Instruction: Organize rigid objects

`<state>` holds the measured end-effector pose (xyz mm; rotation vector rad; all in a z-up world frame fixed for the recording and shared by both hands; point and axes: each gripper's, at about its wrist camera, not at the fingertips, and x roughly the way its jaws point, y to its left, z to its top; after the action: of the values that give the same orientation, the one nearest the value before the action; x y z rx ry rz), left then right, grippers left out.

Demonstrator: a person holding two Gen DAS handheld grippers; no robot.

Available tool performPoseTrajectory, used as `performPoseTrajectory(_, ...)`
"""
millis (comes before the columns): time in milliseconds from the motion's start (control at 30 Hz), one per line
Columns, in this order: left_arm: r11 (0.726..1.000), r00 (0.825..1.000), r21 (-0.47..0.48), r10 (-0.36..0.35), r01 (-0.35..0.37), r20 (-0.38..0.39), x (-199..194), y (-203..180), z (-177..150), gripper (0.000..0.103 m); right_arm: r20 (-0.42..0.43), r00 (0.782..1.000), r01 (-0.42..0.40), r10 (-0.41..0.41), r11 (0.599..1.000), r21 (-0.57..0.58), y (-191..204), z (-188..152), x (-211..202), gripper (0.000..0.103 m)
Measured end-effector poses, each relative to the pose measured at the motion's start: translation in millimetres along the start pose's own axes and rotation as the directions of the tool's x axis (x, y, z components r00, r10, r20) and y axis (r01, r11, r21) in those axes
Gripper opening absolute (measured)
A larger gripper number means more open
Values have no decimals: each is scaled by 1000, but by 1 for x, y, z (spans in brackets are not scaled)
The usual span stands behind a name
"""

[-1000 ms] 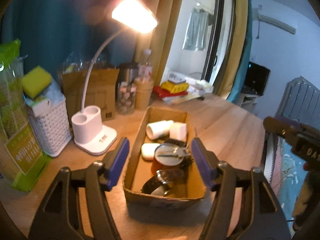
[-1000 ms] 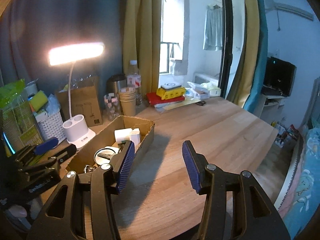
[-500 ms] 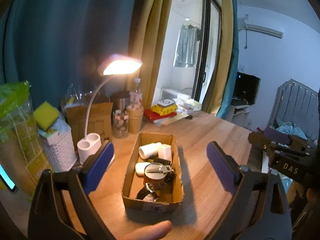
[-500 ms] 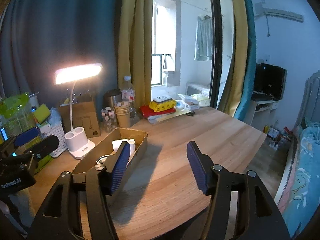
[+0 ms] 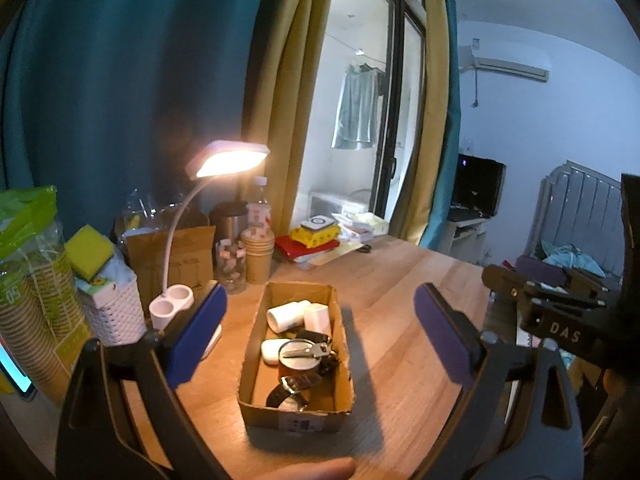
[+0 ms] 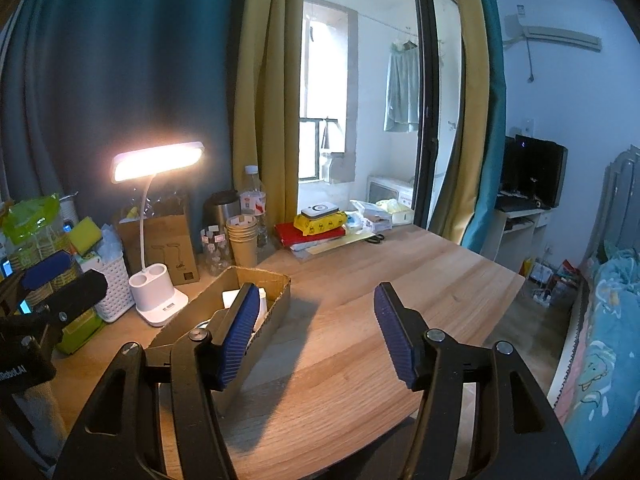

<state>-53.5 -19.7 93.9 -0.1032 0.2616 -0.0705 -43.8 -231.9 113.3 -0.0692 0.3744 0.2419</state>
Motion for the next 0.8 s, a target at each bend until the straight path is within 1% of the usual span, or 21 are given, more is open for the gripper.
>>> performPoseTrajectory(300,1000,1000,-1,14,-14,-19,5,2,-1,96,-12,1000,-2,2,1000,-2,0,0,5,63)
performPoseTrajectory(533,1000,999,6,18,-18,-30,8,2,-2,96,-37,999,-6,6,1000,0,-1,-6,15,63)
performPoseTrajectory(700,1000,999,10,20,-20,-30,8,2,-3,96,-37,999,-8,8,1000,-2,1,-8,16,63)
performPoseTrajectory(800,1000,999,16,22,-21,-44,11,0,-4,96,-41,999,-9,9,1000,0,0,-8,18,63)
